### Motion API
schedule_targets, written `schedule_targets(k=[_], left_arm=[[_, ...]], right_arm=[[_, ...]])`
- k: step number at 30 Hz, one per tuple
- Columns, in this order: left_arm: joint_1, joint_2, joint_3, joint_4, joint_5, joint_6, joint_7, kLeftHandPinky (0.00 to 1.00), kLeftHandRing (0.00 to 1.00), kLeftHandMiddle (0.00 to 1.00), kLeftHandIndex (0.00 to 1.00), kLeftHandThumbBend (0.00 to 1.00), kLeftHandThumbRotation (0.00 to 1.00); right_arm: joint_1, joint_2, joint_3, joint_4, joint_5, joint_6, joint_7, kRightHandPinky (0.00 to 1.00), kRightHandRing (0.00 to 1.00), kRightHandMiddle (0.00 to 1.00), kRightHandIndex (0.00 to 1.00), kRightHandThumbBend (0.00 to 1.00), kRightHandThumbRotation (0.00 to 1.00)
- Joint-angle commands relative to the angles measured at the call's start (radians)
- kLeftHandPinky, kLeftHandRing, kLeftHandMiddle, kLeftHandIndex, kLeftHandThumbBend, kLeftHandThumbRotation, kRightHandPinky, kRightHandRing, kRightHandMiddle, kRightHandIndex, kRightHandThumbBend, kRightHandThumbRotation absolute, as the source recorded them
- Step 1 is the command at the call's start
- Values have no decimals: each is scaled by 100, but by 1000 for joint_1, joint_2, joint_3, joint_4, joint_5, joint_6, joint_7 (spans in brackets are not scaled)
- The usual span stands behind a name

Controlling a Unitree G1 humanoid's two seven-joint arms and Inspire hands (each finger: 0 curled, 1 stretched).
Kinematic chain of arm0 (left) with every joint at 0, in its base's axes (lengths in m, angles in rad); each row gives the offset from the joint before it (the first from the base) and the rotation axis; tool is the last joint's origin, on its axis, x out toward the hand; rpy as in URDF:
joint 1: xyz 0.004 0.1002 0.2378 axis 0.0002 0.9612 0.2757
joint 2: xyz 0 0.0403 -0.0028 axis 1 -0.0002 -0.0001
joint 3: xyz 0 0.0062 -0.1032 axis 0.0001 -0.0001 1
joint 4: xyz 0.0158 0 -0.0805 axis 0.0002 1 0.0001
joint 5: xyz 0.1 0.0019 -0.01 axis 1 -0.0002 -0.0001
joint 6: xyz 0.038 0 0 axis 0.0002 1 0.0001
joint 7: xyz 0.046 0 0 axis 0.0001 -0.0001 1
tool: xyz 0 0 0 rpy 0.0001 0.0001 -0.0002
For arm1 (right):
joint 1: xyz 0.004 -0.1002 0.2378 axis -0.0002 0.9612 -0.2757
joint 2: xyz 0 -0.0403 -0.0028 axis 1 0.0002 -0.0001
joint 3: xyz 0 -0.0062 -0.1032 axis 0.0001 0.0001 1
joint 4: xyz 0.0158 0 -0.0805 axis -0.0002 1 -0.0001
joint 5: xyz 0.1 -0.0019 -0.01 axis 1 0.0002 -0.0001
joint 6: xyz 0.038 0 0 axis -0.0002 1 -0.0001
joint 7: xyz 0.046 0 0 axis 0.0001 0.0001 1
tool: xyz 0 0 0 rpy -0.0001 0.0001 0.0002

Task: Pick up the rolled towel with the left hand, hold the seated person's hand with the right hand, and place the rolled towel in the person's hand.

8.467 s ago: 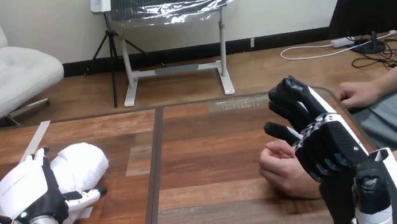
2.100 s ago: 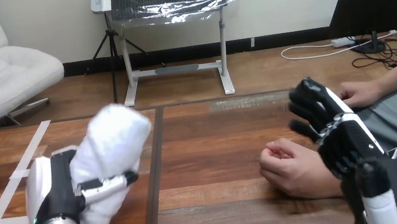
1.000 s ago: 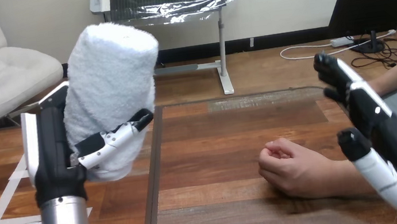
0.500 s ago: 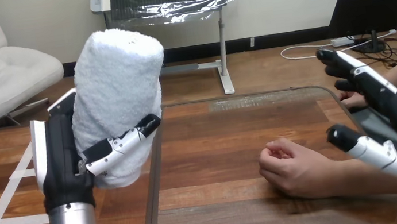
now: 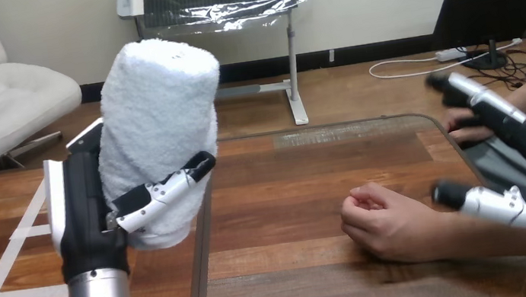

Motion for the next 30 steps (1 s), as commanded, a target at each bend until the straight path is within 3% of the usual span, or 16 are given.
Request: schedule_targets(k=[1, 4, 13, 30], left_arm=[[-56, -15, 8, -60, -4, -49, 6, 22, 28, 33, 37, 55, 0], [-56, -18, 9, -56, 0, -57, 8, 22, 28, 33, 37, 55, 0], [-58, -30, 15, -38, -15, -81, 2, 22, 27, 33, 37, 54, 0], [-63, -35, 24, -18, -25, -114, -4, 22, 27, 33, 37, 53, 0]], right_arm=[[-74, -69, -35, 7, -6, 53, 26, 83, 94, 97, 95, 91, 64], [-78, -81, -35, 7, -6, 72, 32, 81, 94, 97, 95, 93, 62], [-110, -144, -26, 65, -20, 60, 61, 77, 93, 96, 94, 98, 56], [-163, -219, 8, 166, -91, 6, 99, 86, 90, 93, 93, 100, 55]])
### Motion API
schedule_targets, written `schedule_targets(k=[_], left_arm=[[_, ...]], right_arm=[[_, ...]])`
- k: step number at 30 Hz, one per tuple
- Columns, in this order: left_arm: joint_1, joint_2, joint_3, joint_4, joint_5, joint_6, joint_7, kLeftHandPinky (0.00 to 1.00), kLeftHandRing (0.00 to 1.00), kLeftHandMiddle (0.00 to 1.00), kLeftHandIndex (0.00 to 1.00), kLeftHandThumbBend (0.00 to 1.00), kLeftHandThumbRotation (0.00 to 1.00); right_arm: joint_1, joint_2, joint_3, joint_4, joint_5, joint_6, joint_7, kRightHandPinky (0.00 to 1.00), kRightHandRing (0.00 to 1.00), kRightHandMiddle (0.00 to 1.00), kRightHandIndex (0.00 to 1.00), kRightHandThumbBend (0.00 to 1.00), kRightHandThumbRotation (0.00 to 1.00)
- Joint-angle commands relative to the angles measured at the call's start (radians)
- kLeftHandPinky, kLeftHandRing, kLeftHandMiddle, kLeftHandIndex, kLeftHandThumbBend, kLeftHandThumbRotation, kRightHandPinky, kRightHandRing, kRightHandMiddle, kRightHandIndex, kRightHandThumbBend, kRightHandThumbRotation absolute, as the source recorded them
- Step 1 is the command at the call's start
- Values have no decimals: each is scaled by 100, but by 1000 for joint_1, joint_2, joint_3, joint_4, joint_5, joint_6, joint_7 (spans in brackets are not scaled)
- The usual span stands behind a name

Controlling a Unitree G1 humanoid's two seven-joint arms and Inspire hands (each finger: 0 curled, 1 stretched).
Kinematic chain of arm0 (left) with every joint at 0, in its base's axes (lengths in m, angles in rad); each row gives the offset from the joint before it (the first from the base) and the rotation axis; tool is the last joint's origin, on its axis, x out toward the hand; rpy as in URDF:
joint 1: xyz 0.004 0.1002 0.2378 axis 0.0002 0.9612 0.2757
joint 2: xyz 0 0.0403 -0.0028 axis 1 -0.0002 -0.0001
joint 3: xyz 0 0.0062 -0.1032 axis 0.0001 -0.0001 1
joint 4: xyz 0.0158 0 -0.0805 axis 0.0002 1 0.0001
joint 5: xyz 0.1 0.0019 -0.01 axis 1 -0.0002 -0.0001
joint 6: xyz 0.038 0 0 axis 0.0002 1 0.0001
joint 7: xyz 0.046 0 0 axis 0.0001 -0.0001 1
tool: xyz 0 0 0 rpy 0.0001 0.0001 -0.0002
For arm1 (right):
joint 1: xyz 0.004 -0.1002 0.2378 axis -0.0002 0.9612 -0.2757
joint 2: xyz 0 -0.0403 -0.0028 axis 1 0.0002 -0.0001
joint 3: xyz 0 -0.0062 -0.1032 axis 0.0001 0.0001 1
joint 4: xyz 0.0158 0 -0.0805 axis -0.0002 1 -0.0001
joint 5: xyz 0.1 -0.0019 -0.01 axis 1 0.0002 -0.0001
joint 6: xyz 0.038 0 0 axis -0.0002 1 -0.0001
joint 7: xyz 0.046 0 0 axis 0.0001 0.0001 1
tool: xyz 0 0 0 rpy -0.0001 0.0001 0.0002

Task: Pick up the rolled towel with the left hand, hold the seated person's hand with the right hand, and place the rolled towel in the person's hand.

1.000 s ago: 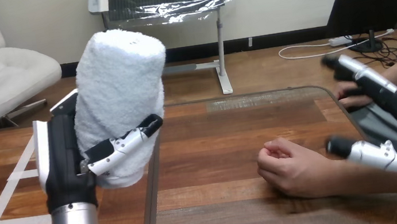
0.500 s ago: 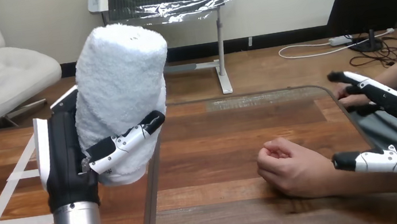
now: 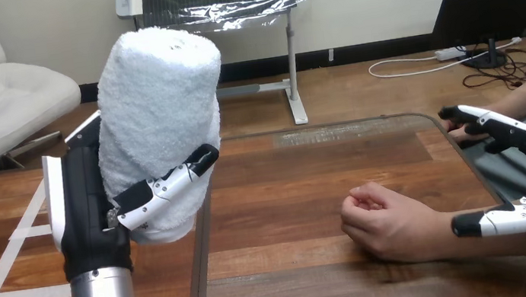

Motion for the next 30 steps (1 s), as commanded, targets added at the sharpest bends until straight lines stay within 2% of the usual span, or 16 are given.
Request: schedule_targets(k=[1, 4, 10, 16, 30], left_arm=[[-62, -8, 17, -22, -24, -41, -1, 22, 27, 33, 37, 53, 0], [-60, -10, 18, -28, -28, -37, -1, 22, 27, 33, 37, 53, 0], [-59, -11, 19, -34, -26, -43, 4, 22, 27, 33, 37, 54, 0], [-59, -15, 22, -36, -29, -53, 2, 22, 27, 33, 37, 54, 0], [-60, -24, 23, -38, -42, -71, -8, 22, 27, 33, 37, 53, 0]], right_arm=[[-83, -51, 12, 23, -35, -38, 3, 86, 90, 92, 93, 100, 55], [-90, -64, 23, 38, -65, -45, 5, 86, 89, 92, 92, 100, 56], [-99, -77, 37, 52, -89, -41, 18, 85, 89, 91, 92, 100, 57], [-111, -86, 50, 82, -112, -73, 19, 85, 88, 89, 90, 100, 55], [-132, -89, 83, 140, -167, -101, 9, 82, 85, 87, 87, 100, 47]])
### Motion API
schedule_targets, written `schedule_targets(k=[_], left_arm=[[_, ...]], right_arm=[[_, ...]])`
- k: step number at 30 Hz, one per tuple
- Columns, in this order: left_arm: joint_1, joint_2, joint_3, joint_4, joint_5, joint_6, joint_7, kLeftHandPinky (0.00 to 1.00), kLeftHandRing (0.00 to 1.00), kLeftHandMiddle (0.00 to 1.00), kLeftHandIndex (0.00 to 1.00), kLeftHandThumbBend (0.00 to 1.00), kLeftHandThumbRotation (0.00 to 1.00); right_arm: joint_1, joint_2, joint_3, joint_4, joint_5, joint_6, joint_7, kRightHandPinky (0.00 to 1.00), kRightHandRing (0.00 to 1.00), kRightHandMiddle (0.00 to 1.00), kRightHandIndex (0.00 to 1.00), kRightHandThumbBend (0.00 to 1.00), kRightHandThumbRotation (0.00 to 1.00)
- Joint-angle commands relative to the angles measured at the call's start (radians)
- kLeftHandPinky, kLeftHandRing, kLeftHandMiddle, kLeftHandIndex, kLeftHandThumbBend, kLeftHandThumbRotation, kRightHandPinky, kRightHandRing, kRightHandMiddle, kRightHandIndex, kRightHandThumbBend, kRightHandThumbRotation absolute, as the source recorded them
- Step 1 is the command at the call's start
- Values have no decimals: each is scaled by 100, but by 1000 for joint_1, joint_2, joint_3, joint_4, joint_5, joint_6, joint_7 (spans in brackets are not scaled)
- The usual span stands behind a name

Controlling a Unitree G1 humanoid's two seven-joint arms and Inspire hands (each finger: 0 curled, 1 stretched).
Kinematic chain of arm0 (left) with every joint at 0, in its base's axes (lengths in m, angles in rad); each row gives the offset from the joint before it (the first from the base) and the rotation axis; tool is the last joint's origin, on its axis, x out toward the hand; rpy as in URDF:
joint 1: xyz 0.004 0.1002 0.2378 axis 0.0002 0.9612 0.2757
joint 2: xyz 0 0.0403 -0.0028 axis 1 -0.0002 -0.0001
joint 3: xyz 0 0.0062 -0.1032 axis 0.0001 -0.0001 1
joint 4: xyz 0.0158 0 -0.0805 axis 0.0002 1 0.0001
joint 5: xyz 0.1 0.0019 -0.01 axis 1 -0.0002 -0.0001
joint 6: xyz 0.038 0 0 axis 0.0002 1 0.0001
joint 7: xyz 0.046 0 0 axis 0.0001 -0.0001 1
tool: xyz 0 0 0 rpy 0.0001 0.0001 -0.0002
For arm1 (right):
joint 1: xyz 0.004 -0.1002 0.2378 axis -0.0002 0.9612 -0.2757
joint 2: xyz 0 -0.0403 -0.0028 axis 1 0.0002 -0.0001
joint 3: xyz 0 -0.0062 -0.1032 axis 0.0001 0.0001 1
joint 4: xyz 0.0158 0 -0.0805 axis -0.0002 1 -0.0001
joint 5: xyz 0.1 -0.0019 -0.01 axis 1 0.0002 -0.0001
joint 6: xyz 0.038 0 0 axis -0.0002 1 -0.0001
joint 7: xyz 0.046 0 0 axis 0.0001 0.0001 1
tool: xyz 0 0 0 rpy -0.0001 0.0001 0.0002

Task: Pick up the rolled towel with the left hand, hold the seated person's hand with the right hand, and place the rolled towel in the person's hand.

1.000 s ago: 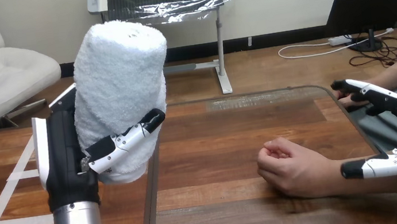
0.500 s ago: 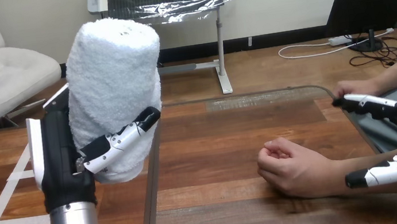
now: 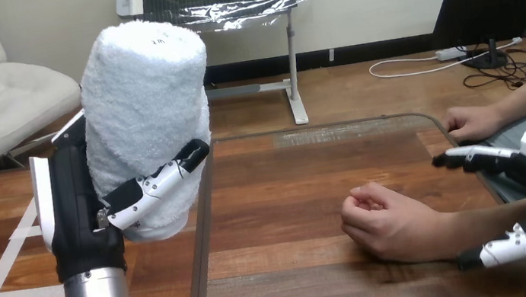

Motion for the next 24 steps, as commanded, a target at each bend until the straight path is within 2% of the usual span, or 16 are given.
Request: schedule_targets(k=[1, 12, 24], left_arm=[[-60, -12, 3, -38, -23, -38, -7, 22, 27, 33, 37, 53, 0], [-62, -17, 5, -40, -28, -40, -17, 23, 28, 33, 37, 52, 0], [-67, -15, 9, -37, -29, -50, -23, 22, 27, 32, 37, 53, 0]], right_arm=[[-80, -40, 17, 20, -22, -17, -12, 82, 85, 87, 86, 100, 47], [-97, -36, 44, 59, -73, -32, -35, 82, 84, 86, 85, 100, 43], [-116, -34, 80, 95, -111, -20, -44, 82, 84, 85, 84, 100, 37]])
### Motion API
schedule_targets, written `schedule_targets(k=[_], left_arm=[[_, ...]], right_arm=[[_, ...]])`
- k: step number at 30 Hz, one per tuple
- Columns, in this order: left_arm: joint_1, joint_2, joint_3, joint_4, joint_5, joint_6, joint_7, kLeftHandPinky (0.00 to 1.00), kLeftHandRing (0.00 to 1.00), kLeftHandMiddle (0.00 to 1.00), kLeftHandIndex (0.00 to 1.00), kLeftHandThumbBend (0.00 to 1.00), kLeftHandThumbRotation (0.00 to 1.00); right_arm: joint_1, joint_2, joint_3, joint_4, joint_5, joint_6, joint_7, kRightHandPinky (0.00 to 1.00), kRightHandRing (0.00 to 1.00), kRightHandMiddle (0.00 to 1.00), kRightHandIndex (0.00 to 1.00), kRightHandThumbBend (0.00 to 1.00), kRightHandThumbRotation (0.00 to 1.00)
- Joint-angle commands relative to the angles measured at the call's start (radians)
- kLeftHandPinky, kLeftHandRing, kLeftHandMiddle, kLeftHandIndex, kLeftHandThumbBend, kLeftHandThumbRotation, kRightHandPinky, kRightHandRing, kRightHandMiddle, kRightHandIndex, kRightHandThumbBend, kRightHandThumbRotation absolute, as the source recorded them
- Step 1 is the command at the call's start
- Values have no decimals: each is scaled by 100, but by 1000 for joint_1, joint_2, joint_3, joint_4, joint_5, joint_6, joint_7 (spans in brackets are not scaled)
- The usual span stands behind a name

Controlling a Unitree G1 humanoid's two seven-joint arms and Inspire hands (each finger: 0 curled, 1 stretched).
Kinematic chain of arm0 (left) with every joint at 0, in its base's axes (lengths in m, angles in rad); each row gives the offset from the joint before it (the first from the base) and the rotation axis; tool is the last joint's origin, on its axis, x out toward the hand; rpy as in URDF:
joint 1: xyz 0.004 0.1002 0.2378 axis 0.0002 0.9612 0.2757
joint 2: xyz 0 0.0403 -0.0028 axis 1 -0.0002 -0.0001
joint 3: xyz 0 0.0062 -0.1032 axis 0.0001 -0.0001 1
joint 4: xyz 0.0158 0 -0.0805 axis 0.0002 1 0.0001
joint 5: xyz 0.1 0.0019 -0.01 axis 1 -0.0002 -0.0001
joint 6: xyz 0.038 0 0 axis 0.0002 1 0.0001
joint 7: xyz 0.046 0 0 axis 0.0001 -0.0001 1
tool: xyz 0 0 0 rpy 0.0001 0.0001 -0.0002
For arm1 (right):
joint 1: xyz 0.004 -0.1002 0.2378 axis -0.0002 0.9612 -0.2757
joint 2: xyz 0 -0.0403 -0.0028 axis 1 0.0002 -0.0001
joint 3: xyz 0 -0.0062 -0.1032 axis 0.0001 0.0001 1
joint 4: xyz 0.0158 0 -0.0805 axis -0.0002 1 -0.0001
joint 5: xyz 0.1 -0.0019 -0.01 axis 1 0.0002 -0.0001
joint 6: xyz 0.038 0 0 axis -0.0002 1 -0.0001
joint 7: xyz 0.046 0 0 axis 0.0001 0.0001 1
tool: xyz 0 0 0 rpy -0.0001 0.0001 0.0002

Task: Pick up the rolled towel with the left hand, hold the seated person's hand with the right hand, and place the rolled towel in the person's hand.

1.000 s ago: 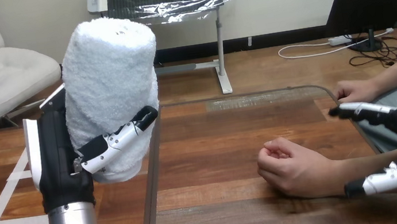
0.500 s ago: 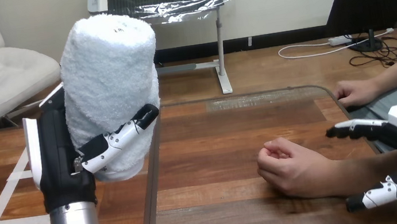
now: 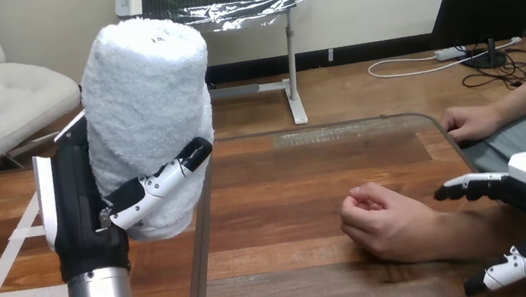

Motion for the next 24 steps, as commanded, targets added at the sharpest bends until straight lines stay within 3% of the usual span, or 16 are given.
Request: schedule_targets(k=[1, 24], left_arm=[[-68, 1, 10, -37, -12, -43, -4, 22, 27, 32, 37, 53, 0], [-67, 6, 18, -41, -17, -55, -13, 22, 26, 32, 37, 52, 0]], right_arm=[[-84, -18, 16, 14, -13, 0, -30, 82, 84, 85, 84, 100, 37], [-133, -7, 72, 113, -65, -5, -96, 80, 82, 83, 83, 100, 28]])
